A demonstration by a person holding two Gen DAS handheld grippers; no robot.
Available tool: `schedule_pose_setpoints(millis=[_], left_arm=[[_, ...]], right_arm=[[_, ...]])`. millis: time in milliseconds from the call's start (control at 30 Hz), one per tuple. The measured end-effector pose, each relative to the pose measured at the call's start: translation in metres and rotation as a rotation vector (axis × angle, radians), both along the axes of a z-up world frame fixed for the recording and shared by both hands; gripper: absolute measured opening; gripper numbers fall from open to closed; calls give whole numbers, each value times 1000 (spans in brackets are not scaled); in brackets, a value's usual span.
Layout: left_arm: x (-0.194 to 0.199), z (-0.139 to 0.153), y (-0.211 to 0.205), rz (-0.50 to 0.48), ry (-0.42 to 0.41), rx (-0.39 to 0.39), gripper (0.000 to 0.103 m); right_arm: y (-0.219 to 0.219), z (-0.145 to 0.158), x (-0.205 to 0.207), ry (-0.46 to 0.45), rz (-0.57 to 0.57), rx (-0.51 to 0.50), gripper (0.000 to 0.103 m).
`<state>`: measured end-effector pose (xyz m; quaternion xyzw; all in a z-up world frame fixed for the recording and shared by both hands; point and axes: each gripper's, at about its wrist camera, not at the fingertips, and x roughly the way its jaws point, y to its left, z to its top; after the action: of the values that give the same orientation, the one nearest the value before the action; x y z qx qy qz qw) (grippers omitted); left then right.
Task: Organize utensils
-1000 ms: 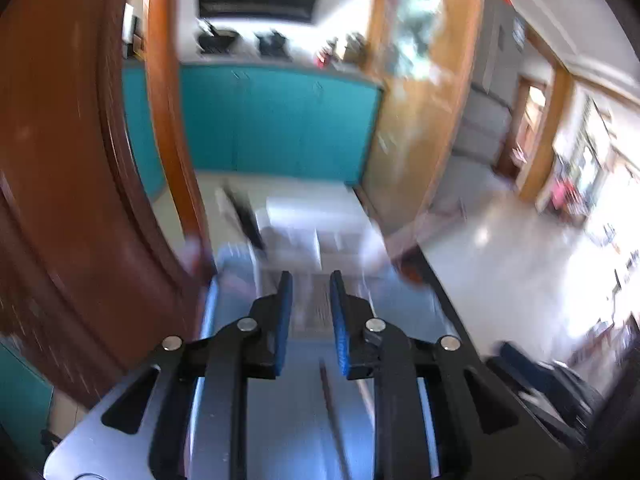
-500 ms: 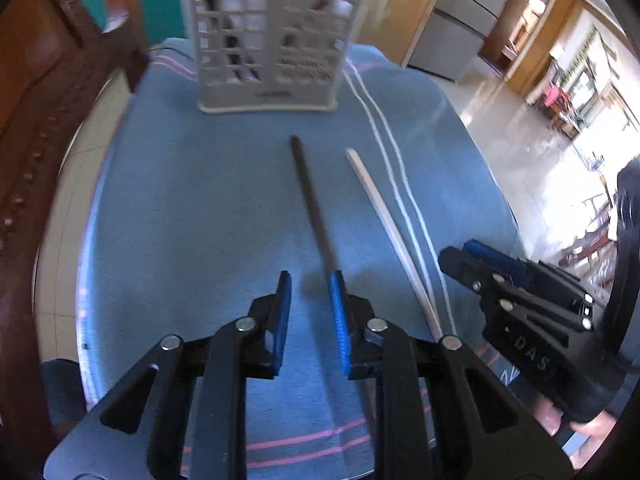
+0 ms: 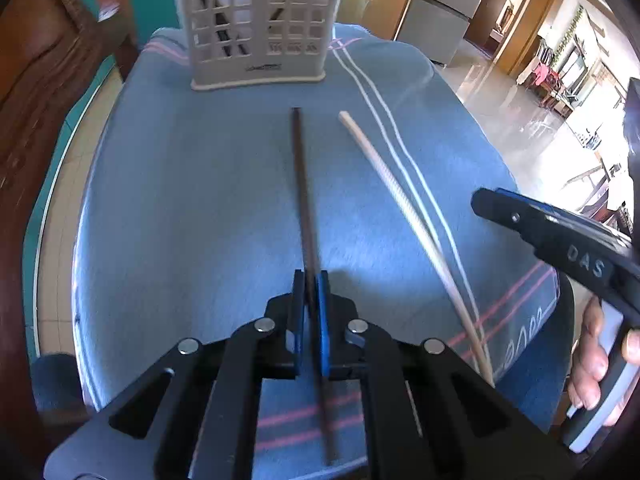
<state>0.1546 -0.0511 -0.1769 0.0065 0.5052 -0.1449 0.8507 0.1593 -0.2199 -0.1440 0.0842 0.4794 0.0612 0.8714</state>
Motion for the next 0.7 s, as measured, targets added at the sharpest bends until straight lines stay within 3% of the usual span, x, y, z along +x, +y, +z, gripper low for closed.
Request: schedule_pose_setpoints(millis=[233,433,500,567,700], left_arm=[[-18,3,14,-11,8,-11,6],[-18,3,19,-5,12,-4,6],[-20,3,20,-5,9,-4,6],[-20,2,20,-8,6,0,6],[-19,1,18,-9,-1,9,6]], right_arm=[[40,-4,6,12,113,-68,38],[57,-16,14,32,128,-140,38],[57,-17,16,25,122,-138,34],[57,-17,17,17,112,-152,21],[49,-19,19,17,76,-128,7]])
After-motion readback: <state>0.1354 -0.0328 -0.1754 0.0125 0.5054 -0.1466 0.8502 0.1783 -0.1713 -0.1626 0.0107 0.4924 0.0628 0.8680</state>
